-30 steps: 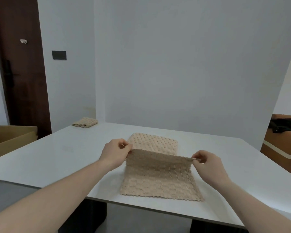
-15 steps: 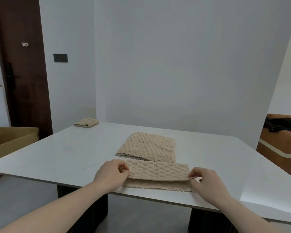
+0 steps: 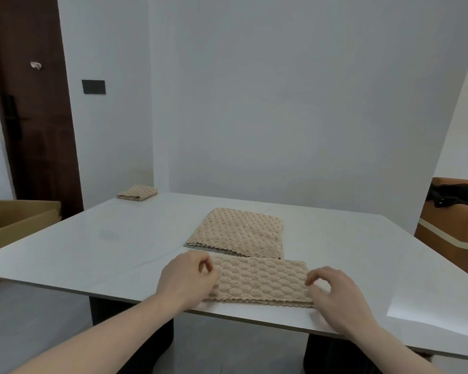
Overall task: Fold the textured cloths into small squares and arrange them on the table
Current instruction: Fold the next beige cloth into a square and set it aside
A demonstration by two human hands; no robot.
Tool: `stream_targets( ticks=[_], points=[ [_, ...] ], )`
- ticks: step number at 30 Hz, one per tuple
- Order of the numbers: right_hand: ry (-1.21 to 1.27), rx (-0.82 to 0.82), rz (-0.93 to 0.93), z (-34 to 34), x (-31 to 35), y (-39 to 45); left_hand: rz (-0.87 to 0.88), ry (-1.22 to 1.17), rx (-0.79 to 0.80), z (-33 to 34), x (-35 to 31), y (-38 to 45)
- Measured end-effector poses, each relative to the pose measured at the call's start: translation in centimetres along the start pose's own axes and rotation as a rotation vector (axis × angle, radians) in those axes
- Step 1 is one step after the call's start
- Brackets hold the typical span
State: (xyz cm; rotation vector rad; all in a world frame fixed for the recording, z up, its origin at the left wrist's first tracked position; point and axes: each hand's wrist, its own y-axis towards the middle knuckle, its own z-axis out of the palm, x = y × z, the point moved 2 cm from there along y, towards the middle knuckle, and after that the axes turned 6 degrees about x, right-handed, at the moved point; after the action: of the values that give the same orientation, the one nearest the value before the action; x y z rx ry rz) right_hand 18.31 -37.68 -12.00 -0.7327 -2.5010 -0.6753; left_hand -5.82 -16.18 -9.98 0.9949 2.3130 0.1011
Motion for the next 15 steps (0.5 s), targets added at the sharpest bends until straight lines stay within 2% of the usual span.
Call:
stream_targets(
  ticks=[2,6,11,15],
  points=[
    [0.013,-0.004,-0.009,0.4,1.1,1.2,0.089,-0.035,0.025,0.8,-1.5,1.3],
    [-0.079,0.173,-0.022,2.6,2.8,3.7,0.236,0.107,0.259,4.6,-4.5,3.5],
    [-0.302,0.378,0.047,5.8,1.9,4.1,0.197,0.287,0.483,8.8,-5.2,4.0],
    [-0.349,0.408,0.055,6.4,1.0,4.1,0.19,0.335,0.512,9.6,-4.2,3.7]
  ],
)
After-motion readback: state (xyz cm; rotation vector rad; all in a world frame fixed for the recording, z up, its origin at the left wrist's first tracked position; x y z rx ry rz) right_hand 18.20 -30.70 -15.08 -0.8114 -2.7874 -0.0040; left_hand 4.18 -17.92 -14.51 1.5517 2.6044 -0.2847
